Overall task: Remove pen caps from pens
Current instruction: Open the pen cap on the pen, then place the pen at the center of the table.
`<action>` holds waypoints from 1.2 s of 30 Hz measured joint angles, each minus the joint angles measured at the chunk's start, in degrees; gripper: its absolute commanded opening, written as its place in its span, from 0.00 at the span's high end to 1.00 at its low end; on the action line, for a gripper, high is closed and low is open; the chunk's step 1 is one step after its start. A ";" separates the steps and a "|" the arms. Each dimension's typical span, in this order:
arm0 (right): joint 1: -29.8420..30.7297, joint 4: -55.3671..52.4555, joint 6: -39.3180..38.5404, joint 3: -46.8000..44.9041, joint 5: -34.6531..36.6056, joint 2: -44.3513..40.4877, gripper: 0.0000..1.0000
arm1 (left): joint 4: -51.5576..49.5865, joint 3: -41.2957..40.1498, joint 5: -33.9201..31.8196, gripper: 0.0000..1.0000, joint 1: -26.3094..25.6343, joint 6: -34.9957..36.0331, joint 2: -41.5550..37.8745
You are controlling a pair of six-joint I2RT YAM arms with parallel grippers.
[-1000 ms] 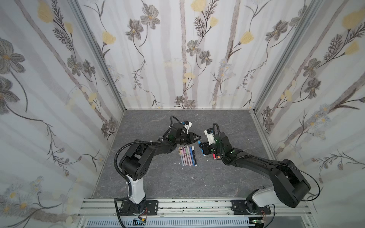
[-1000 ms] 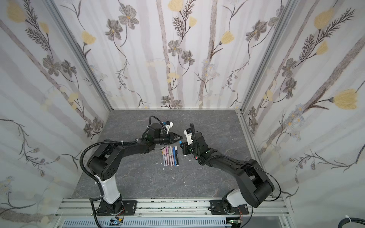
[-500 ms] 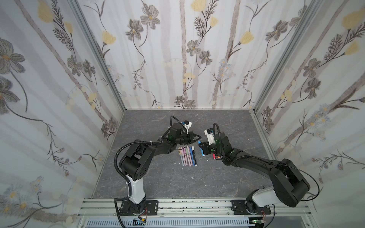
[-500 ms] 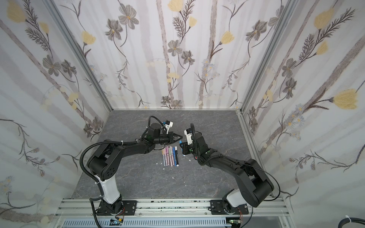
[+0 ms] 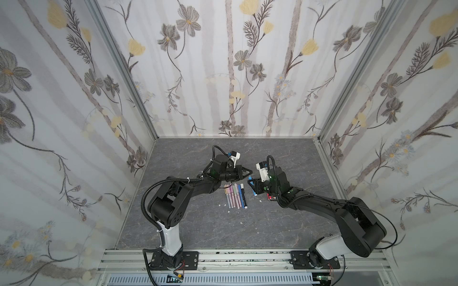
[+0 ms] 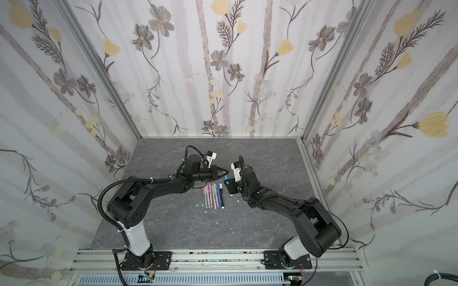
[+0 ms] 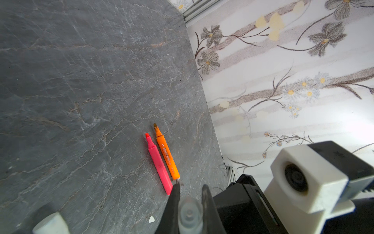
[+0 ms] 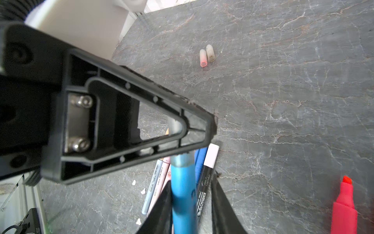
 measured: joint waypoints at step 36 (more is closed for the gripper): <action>3.50 -9.49 3.80 -2.91 15.23 0.31 1.00 | -16.22 11.04 -6.01 1.00 14.64 11.47 1.14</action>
